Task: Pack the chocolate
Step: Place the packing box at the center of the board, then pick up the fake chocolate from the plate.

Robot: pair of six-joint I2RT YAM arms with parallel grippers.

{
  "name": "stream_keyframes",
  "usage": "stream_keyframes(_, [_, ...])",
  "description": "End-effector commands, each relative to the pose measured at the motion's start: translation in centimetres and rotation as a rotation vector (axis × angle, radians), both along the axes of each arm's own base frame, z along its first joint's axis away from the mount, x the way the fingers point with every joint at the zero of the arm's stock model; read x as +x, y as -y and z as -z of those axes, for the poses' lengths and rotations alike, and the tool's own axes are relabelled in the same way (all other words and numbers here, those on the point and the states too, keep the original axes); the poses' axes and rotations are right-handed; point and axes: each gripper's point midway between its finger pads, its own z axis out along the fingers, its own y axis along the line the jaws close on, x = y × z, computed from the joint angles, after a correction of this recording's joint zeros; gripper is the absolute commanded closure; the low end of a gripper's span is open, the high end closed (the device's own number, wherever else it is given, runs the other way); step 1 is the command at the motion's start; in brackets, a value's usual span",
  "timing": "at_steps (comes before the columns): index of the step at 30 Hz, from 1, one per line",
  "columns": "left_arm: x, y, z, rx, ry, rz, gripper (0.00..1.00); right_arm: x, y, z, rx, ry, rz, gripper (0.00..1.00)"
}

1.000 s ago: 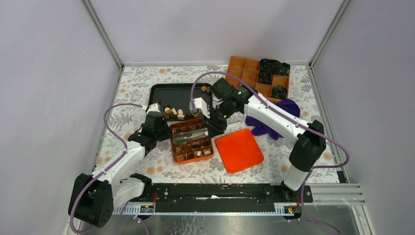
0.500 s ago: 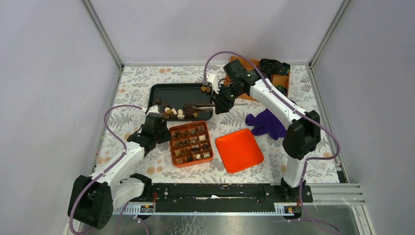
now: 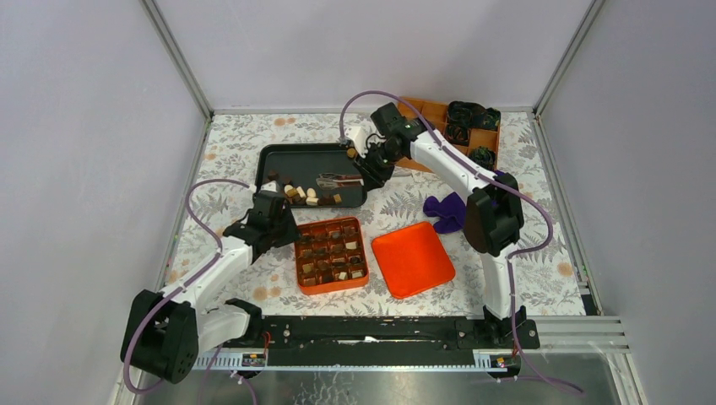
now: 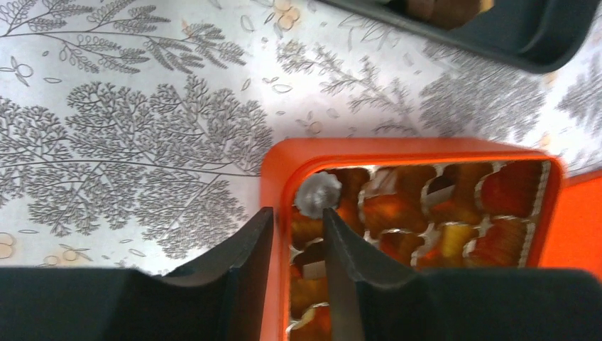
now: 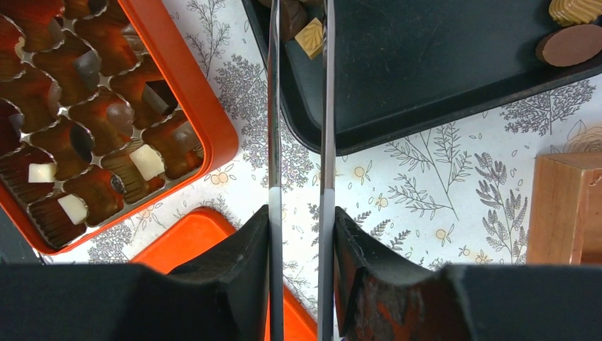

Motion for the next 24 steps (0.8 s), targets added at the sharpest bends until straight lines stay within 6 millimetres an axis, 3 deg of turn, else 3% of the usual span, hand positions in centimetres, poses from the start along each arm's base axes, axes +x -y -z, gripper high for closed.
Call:
stream_keyframes(1, [1.6, 0.5, -2.8, -0.025, 0.064, -0.007, 0.56, 0.6, -0.8, -1.8, 0.032, 0.041, -0.017, 0.61])
stream_keyframes(7, [2.0, -0.3, -4.9, -0.016, 0.128, -0.031, 0.42, -1.5, -0.3, -1.9, 0.049, 0.019, -0.074, 0.61])
stream_keyframes(10, [2.4, -0.7, -5.9, -0.018, 0.175, -0.048, 0.34, -1.3, 0.1, -1.3, 0.022, 0.013, -0.055, 0.61])
stream_keyframes(16, [3.0, -1.3, -8.2, -0.018, 0.26, -0.065, 0.3, -0.9, 1.2, -0.1, -0.047, 0.015, -0.02, 0.61])
stream_keyframes(24, [2.9, -1.3, -8.3, -0.041, 0.28, -0.072, 0.29, -2.1, 1.2, 0.6, -0.047, -0.037, -0.04, 0.6])
